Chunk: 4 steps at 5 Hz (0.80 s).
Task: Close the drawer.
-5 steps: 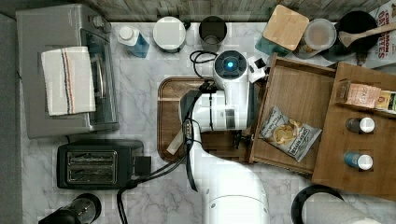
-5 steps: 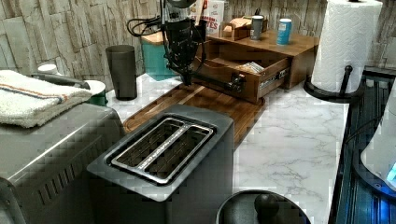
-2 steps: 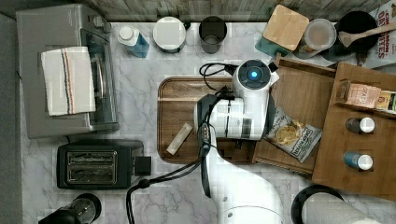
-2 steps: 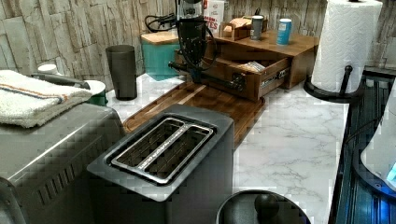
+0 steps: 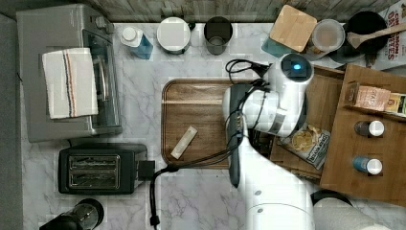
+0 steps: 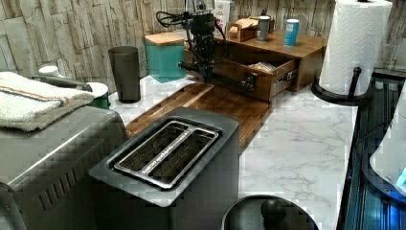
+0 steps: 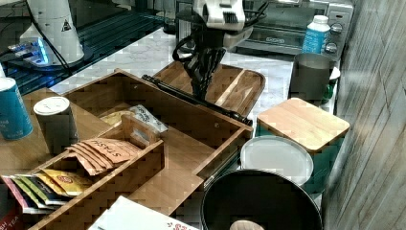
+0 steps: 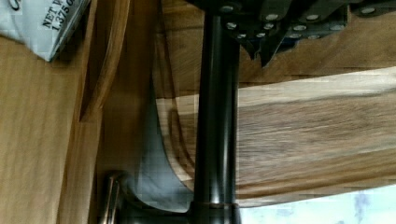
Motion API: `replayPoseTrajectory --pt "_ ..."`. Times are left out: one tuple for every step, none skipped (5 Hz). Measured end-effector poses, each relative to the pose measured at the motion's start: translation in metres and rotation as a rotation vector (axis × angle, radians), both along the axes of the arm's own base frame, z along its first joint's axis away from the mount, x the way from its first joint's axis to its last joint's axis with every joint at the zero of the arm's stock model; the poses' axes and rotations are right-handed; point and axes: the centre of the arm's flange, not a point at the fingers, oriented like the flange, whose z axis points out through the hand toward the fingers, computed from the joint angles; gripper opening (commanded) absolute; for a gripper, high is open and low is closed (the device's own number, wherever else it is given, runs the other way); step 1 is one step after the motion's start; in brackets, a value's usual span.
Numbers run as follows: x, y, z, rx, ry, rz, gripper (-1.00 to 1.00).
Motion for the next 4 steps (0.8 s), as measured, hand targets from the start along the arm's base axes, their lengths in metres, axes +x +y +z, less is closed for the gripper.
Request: replayPoseTrajectory --pt "-0.002 -0.046 -0.001 0.054 0.021 -0.102 -1.0" --pt "-0.02 -0.101 0.001 0.001 0.01 -0.171 -1.0" --pt "-0.048 -0.152 0.002 -0.111 -0.051 -0.215 -1.0" --pt "-0.058 -0.146 0.004 -0.153 -0.086 -0.184 -1.0"
